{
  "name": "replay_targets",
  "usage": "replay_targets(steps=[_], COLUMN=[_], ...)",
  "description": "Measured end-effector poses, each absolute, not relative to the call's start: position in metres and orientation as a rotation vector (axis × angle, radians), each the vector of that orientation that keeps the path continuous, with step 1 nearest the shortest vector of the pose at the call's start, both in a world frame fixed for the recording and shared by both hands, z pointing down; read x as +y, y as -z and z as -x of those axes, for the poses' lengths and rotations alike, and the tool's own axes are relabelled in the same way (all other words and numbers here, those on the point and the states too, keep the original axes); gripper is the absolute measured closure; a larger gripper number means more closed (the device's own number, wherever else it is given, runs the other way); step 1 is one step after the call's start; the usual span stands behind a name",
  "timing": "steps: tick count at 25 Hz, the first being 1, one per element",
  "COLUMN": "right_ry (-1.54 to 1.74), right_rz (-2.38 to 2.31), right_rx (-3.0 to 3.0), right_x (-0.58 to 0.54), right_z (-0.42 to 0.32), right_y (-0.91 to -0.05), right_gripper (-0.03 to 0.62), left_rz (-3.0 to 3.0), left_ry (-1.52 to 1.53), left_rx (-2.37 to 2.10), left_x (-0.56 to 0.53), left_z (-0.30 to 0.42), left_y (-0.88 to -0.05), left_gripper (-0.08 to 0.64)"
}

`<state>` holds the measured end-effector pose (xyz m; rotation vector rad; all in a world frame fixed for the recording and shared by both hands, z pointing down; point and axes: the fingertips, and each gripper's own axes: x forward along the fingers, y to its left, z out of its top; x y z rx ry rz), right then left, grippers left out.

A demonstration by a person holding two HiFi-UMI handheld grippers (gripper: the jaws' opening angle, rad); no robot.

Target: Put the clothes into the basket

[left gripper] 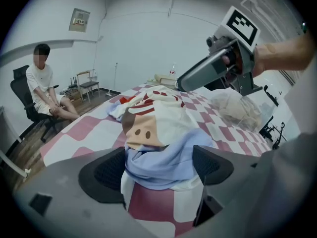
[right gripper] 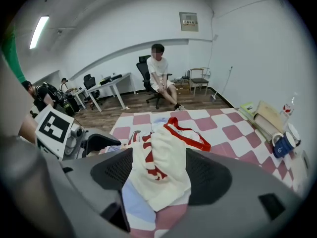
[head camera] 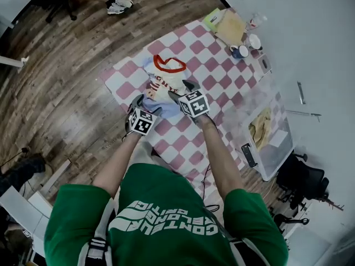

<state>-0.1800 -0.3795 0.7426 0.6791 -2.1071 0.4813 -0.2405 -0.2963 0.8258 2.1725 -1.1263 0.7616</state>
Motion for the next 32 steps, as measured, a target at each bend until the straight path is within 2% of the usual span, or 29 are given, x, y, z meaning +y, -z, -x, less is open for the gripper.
replay_targets(steps=[8, 16, 23, 27, 32], right_ry=[-0.61, -0.815, -0.803, -0.87, -0.936], right_rz=[-0.705, -0.684, -0.727, -0.727, -0.735], right_rx=[-1.999, -2.007, -2.028, -2.029, -2.037], right_x=[-0.419, -0.423, -0.423, -0.415, -0.409], right_z=[0.183, 0.193, 0.191, 0.194, 0.195], right_y=[-0.803, -0.849, -0.843, -0.843, -0.841], right_gripper=[0.215, 0.215, 0.218, 0.286, 0.374], left_rz=[-2.143, -2.113, -2.078, -2.078, -2.088], left_ry=[-0.82, -0.806, -0.799, -0.781, -0.741], left_rx=[-1.047, -1.115, -1.142, -1.106, -1.021], left_x=[-0.3, -0.306, -0.308, -0.31, -0.315], left_z=[0.226, 0.224, 0.224, 0.219, 0.21], left_y=[-0.852, -0.856, -0.856, -0.855, -0.853], left_gripper=[0.153, 0.155, 0.163, 0.178, 0.262])
